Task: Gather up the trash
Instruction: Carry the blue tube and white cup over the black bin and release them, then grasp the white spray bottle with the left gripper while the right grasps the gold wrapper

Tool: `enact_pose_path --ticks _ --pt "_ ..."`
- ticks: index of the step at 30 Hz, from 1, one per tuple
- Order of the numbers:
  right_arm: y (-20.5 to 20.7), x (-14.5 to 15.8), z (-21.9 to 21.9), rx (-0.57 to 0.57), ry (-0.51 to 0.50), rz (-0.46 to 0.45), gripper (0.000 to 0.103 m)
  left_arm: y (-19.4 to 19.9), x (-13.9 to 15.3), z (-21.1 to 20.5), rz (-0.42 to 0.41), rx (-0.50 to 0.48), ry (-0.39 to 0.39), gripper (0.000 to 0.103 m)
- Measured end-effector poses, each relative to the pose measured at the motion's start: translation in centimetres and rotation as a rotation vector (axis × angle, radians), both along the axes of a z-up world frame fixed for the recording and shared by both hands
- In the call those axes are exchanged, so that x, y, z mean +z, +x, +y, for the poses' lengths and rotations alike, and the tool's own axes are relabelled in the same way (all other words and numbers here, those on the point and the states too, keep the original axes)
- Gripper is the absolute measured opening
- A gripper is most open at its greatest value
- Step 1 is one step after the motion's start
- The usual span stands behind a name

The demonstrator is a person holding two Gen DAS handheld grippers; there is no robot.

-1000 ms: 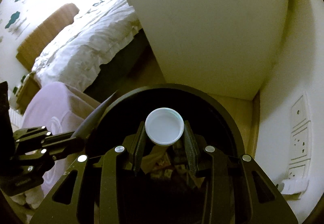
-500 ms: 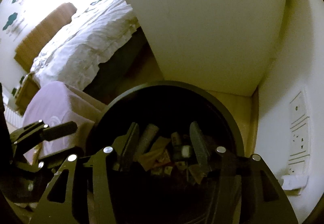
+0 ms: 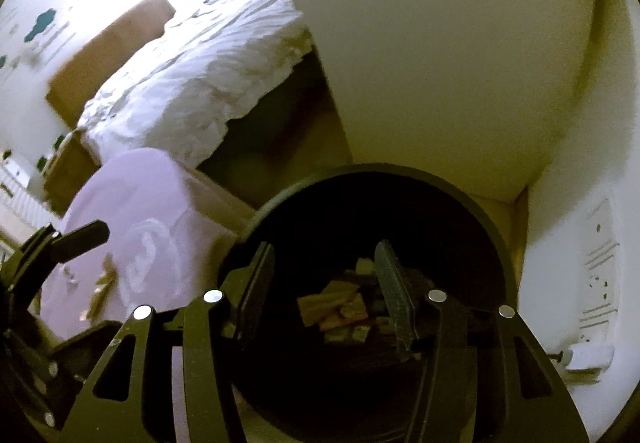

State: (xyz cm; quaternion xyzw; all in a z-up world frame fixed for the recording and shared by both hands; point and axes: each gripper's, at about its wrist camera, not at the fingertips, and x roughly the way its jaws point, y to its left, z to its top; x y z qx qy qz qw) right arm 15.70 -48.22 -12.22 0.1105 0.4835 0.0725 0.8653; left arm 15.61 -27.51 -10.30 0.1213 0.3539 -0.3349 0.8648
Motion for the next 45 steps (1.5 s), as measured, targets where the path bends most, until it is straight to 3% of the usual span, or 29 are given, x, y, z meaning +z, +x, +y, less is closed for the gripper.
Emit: enact_pose_path --ticks 4,13,16,18,33,42,45 --pt "-0.2 0.8 2.7 0.047 0.005 -0.009 0.053 -1.1 0.6 2.0 -0.048 0.020 0.033 0.091" --pt "-0.4 2.0 9.5 0.168 0.006 -0.007 0.053 -2.3 1.2 8.5 -0.073 0.102 0.062 0.091" --pt "-0.4 2.0 11.9 0.215 0.001 0.005 0.053 -2.2 0.8 11.0 -0.055 0.150 0.066 0.091" --pt "-0.4 1.9 13.3 0.237 0.000 0.009 0.064 -2.0 0.2 13.0 -0.034 0.184 0.069 0.091" --pt "-0.7 -0.2 23.1 0.421 -0.021 0.067 0.064 -1.4 -4.1 26.1 0.065 0.382 0.167 0.091" --pt "-0.8 -2.2 28.0 0.498 -0.052 0.098 0.065 -0.1 -5.9 30.2 0.153 0.379 0.160 0.090" --pt "-0.4 -2.2 29.1 0.507 -0.041 0.095 0.065 -0.1 -6.4 29.9 0.159 0.341 0.171 0.079"
